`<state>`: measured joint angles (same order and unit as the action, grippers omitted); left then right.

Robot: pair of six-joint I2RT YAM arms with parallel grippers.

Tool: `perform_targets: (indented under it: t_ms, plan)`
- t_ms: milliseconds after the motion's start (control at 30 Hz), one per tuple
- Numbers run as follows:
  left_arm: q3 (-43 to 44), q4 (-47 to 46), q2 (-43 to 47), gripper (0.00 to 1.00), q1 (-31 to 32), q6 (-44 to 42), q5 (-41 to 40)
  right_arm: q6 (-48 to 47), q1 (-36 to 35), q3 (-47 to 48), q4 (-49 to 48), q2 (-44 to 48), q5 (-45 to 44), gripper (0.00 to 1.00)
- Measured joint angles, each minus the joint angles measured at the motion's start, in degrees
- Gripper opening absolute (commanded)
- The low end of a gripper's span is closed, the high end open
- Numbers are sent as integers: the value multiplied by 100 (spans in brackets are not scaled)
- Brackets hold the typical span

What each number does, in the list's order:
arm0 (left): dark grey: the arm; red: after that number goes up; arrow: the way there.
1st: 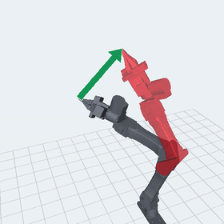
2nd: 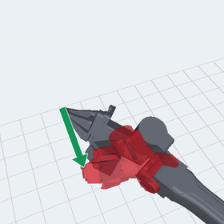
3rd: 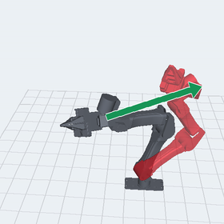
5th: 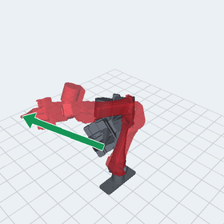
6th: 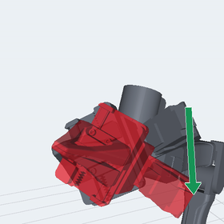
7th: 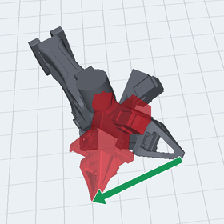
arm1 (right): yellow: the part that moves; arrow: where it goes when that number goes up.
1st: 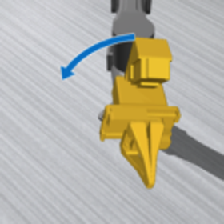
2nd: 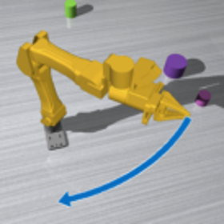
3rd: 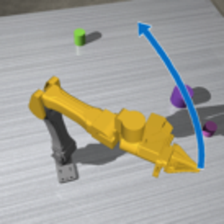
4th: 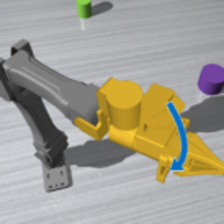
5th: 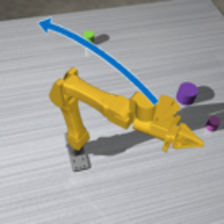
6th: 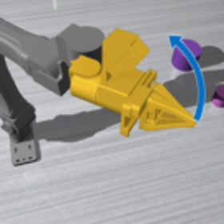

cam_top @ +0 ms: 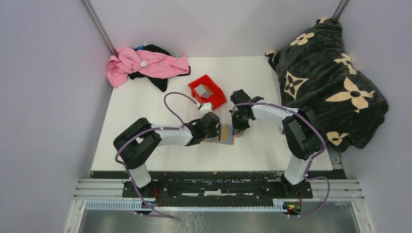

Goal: Put the credit cards into the card holder
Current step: Insert the credit card into the card holder.

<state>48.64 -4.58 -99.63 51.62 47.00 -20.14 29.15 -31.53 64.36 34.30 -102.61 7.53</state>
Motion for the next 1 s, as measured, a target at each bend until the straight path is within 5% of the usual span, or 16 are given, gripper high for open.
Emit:
perform_targets:
  t_ms: [567,1000]
  plan:
    - [31,-199,-81,20,0,-20,269,-76,-13,33,57,-44,-70,15]
    - [-262,693,1003,34,28,354,-542,-758,-35,1029,424,341,-951,43]
